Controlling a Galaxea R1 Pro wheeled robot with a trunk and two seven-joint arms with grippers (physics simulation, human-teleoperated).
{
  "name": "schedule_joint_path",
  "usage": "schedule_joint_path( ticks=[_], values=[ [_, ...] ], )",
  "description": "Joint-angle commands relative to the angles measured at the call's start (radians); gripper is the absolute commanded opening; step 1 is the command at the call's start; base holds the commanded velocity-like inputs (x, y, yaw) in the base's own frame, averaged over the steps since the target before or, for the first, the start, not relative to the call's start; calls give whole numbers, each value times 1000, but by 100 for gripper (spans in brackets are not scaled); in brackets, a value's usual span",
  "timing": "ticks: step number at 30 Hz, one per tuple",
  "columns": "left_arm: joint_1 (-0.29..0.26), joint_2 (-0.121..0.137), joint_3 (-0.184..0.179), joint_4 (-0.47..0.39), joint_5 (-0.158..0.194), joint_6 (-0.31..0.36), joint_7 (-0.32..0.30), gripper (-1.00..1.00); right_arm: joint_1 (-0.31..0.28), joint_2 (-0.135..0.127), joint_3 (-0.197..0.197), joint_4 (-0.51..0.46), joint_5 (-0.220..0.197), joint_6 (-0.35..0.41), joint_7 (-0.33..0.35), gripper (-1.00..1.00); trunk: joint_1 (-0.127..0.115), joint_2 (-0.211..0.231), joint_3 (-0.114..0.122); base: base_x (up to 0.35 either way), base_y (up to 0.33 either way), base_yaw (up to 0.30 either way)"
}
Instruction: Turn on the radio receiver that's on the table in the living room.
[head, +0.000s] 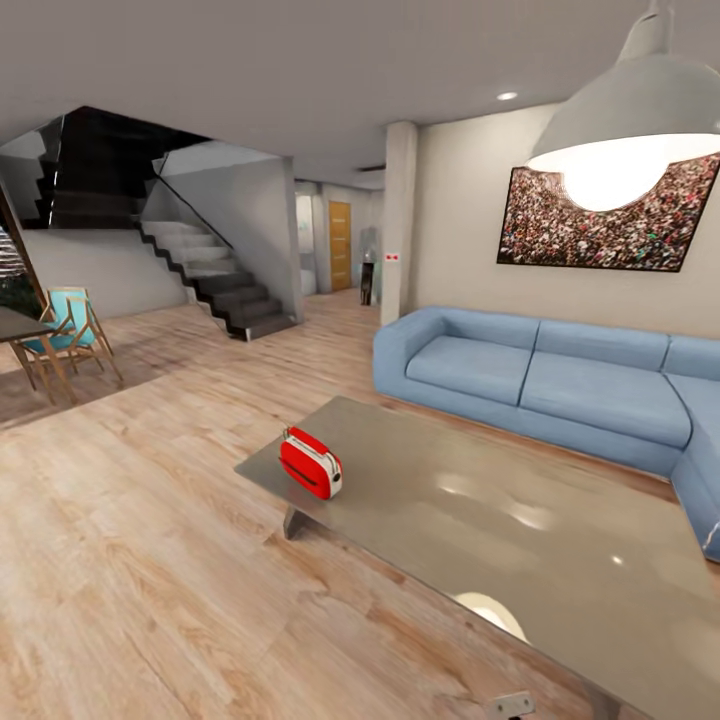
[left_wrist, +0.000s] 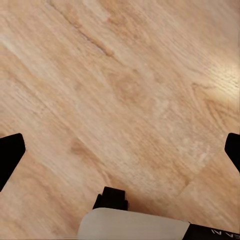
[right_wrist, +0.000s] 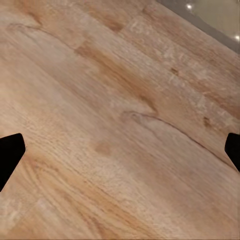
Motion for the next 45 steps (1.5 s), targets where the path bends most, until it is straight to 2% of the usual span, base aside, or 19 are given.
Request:
schedule_joint_path(
  ticks=[1, 45],
  values=[
    [0, 0, 0, 0, 0, 0, 0, 100, 0, 0, 0, 0, 0, 0, 0, 100, 0, 0, 0, 232, 253, 0],
    [0, -2, 2, 0, 0, 0, 0, 100, 0, 0, 0, 1, 0, 0, 0, 100, 0, 0, 0, 220, 255, 0]
  ],
)
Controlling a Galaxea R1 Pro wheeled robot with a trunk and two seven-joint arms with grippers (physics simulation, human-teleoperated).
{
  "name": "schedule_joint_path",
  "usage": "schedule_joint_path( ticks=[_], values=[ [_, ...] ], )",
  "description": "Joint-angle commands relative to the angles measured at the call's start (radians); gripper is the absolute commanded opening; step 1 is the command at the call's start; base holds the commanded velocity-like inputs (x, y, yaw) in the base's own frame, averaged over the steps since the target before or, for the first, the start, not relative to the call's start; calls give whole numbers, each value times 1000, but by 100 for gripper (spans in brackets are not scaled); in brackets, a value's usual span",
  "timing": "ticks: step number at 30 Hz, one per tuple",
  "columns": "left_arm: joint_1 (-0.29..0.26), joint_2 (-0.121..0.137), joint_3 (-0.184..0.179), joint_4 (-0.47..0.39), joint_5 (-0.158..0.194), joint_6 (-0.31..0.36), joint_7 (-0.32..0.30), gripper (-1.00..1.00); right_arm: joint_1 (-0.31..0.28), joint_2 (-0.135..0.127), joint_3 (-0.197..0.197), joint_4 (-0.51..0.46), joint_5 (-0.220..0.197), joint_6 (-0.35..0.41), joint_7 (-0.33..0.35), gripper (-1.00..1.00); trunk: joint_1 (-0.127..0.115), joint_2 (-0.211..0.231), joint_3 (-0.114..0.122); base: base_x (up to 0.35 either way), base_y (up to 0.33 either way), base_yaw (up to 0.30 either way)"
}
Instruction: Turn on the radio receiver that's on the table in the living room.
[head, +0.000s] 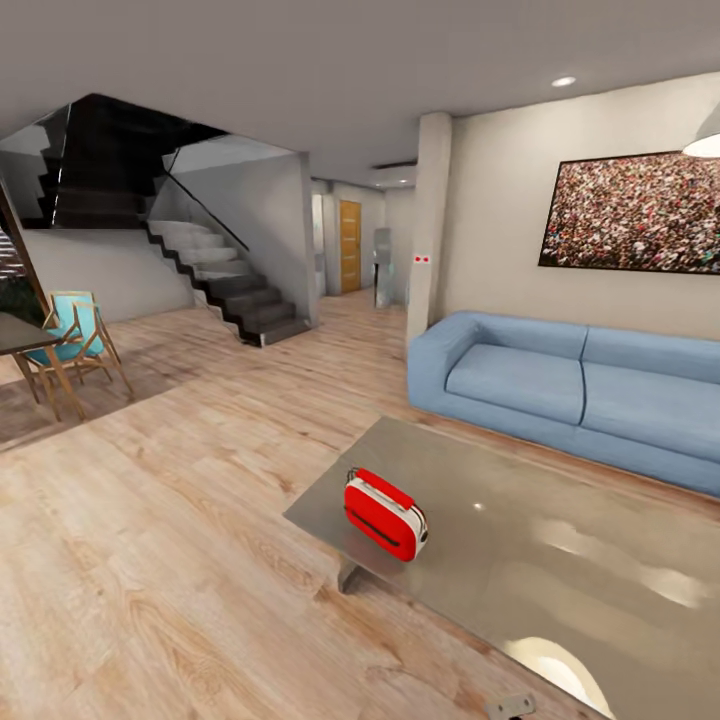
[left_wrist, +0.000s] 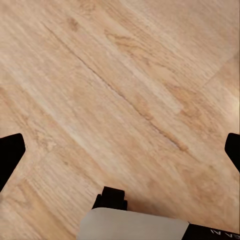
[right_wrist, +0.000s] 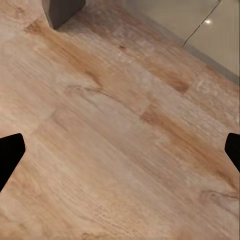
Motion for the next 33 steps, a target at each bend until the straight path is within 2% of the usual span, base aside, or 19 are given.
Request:
schedule_joint_path(
  ticks=[1, 33],
  values=[
    [0, -1, 0, 0, 0, 0, 0, 100, 0, 0, 0, 0, 0, 0, 0, 100, 0, 0, 0, 222, 257, 0],
    [0, -2, 0, 0, 0, 0, 0, 100, 0, 0, 0, 1, 0, 0, 0, 100, 0, 0, 0, 216, 258, 0]
  ],
)
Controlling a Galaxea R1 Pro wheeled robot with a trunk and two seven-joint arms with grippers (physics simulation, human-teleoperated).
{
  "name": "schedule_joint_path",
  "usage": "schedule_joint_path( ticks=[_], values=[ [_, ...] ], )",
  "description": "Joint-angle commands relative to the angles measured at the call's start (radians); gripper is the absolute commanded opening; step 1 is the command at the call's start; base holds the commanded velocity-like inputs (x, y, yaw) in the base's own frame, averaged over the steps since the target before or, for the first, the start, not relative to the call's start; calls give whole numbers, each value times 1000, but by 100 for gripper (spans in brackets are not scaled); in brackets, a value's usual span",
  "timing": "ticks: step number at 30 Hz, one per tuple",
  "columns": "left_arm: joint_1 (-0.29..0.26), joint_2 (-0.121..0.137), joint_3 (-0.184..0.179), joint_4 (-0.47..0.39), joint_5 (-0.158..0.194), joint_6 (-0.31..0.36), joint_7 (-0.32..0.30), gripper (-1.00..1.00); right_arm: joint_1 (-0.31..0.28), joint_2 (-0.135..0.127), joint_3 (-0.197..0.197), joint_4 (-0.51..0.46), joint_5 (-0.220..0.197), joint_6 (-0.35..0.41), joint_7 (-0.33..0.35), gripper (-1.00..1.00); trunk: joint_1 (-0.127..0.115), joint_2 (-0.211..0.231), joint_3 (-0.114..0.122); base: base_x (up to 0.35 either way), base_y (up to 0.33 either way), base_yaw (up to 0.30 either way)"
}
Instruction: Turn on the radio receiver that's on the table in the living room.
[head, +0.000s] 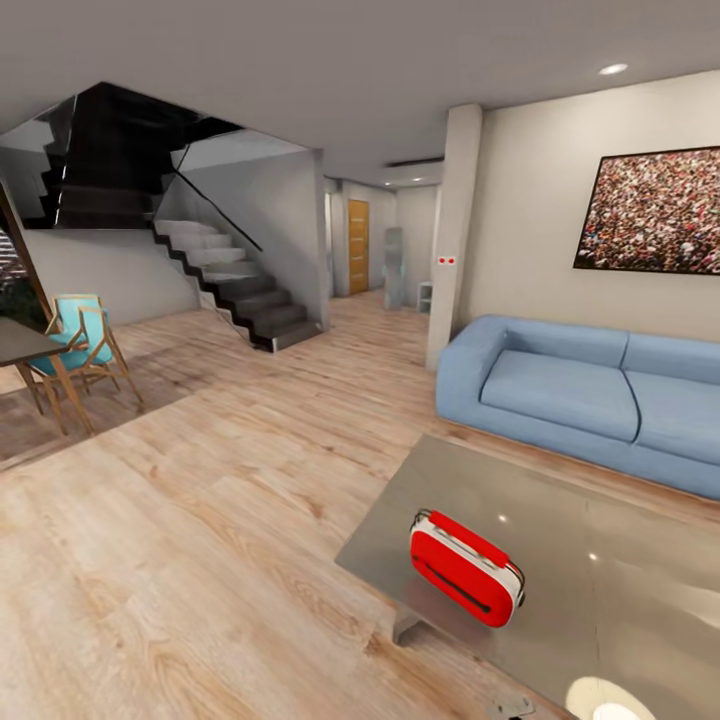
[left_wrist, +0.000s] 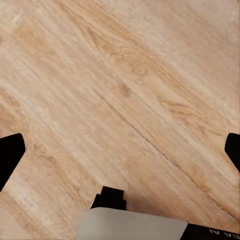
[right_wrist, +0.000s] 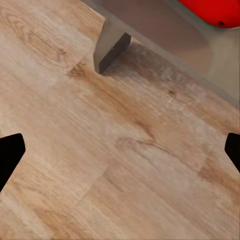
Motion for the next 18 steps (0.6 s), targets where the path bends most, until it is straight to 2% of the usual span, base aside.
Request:
schedule_joint_path(
  ticks=[1, 18],
  values=[
    [0, 0, 0, 0, 0, 0, 0, 100, 0, 0, 0, 0, 0, 0, 0, 100, 0, 0, 0, 215, 256, 0],
    [0, 0, 0, 0, 0, 0, 0, 100, 0, 0, 0, 0, 0, 0, 0, 100, 0, 0, 0, 212, 259, 0]
  ],
)
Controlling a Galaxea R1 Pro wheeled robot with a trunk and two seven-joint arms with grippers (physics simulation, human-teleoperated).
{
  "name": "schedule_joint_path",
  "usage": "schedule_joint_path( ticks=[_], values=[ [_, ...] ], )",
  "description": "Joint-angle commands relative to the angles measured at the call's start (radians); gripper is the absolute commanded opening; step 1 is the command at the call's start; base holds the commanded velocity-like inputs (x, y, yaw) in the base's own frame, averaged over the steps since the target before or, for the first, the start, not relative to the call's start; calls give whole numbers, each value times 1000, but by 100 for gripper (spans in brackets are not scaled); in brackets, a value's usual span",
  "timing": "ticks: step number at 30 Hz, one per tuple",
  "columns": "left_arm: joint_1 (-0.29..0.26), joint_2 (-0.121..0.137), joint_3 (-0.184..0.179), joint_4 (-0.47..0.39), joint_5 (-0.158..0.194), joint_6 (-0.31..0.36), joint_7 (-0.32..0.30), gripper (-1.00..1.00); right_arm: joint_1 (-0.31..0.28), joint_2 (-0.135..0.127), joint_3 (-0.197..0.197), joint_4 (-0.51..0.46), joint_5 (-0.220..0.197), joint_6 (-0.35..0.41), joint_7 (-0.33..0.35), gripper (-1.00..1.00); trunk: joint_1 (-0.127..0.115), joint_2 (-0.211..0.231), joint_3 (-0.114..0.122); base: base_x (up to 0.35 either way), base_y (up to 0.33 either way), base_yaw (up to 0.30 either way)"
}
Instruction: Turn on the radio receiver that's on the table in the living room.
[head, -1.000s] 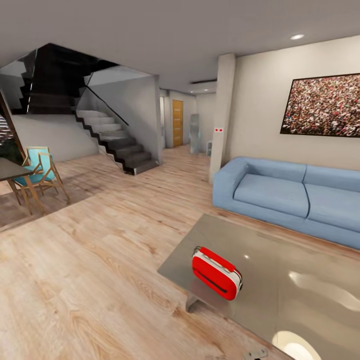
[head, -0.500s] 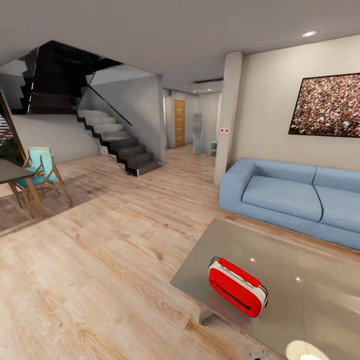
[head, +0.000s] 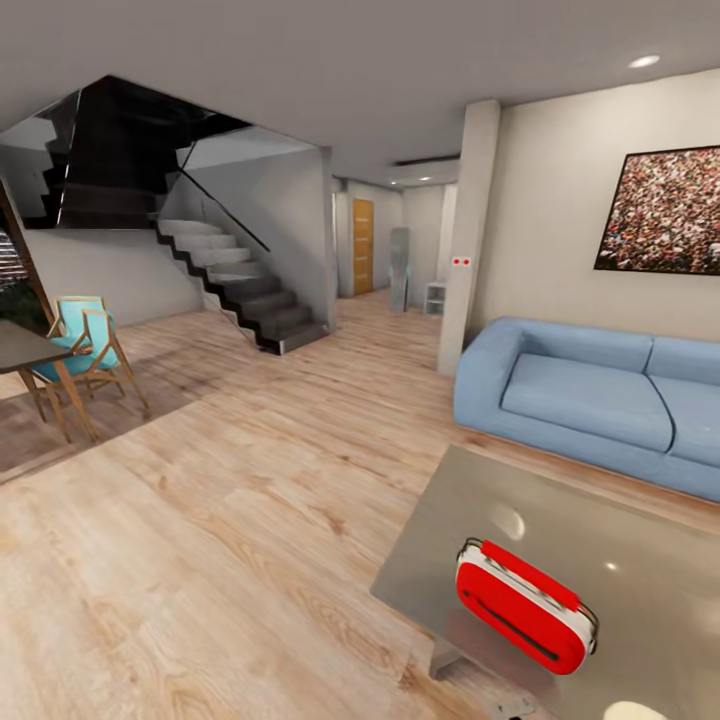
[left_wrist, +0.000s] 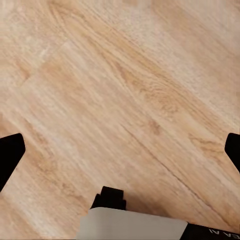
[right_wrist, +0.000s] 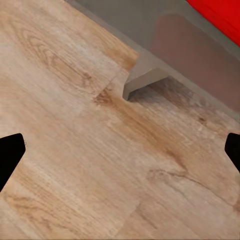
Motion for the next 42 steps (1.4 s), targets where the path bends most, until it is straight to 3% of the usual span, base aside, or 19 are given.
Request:
schedule_joint_path(
  ticks=[1, 42],
  values=[
    [0, 0, 0, 0, 0, 0, 0, 100, 0, 0, 0, 0, 0, 0, 0, 100, 0, 0, 0, 209, 262, 0],
    [0, 0, 0, 0, 0, 0, 2, 100, 0, 0, -1, 0, 0, 0, 0, 100, 0, 0, 0, 188, 266, -2]
  ],
)
